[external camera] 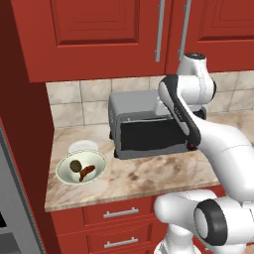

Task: Remove the kiwi from the bowl and place it on the small plate. Then place the bowl with only the chicken drumstick in the microwave, close the door, and press the start button to microwave the chicken drumstick.

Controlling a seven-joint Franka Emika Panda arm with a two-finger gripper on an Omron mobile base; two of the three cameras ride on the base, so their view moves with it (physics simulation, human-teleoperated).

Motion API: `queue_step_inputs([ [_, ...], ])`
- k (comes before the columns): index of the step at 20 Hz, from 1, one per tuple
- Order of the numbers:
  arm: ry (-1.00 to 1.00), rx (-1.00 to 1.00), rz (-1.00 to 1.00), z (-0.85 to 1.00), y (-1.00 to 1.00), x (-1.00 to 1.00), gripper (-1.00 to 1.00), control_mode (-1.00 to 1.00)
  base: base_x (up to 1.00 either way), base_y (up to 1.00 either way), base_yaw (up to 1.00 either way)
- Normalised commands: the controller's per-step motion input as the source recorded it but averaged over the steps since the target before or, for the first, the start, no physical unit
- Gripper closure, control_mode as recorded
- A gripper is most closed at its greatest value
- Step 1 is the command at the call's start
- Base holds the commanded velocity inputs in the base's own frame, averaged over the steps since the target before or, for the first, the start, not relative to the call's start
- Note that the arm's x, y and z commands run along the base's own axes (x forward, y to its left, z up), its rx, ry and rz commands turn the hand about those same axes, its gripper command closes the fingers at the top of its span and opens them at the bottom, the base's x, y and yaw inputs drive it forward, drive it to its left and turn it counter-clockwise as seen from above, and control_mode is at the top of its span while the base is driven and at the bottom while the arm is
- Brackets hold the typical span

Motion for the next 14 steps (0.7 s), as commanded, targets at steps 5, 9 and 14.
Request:
queue_step_inputs([
  [5,-0.05,-0.02,0.00,-0.01,0.24,-0.35,-1.00,-1.00,0.00,0.00,0.00],
  [9,-0.01,-0.03,0.03,-0.16,0.72,-0.48,-1.00,-1.00,0.00,0.00,0.00],
  [14,0.00,-0.03,0.02,-0.25,1.00,-0.24,-1.00,-1.00,0.00,0.00,0.00],
])
